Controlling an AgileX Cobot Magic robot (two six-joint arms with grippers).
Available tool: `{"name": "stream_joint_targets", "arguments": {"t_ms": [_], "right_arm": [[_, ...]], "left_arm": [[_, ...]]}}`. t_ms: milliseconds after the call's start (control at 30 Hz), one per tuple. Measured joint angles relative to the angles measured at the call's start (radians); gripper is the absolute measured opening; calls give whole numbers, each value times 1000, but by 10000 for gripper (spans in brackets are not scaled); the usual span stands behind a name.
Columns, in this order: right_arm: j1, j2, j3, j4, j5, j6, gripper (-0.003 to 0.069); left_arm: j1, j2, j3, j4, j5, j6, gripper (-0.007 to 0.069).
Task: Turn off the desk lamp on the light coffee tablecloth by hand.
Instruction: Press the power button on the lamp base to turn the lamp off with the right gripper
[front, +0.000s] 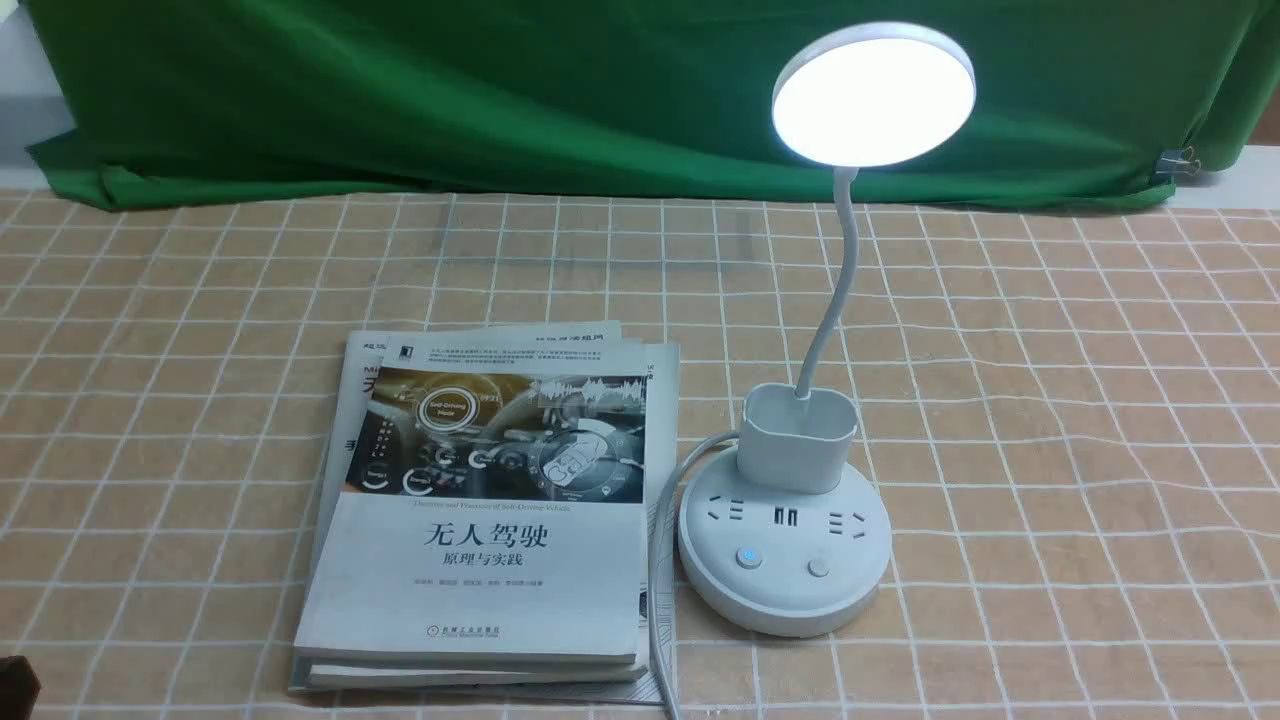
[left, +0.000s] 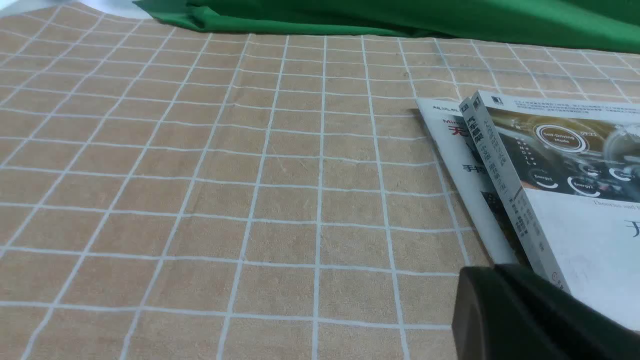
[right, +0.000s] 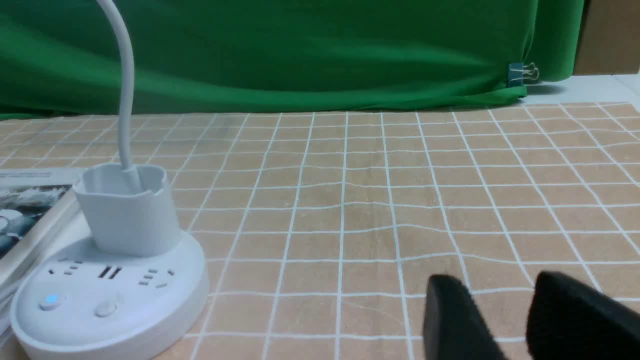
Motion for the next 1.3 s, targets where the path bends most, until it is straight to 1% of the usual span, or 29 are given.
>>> {"name": "stream_joint_targets", "arguments": {"t_ms": [1167,1233,1300], "right_arm": [[0,0,0,0,-10,-1,242],[0,0,0,3,-28,8,242],[0,0,0,20,-47,45,242]], "left_arm": [[0,0,0,0,0,0,5],[0,0,0,0,0,0,5],[0,0,0,0,0,0,5]]}}
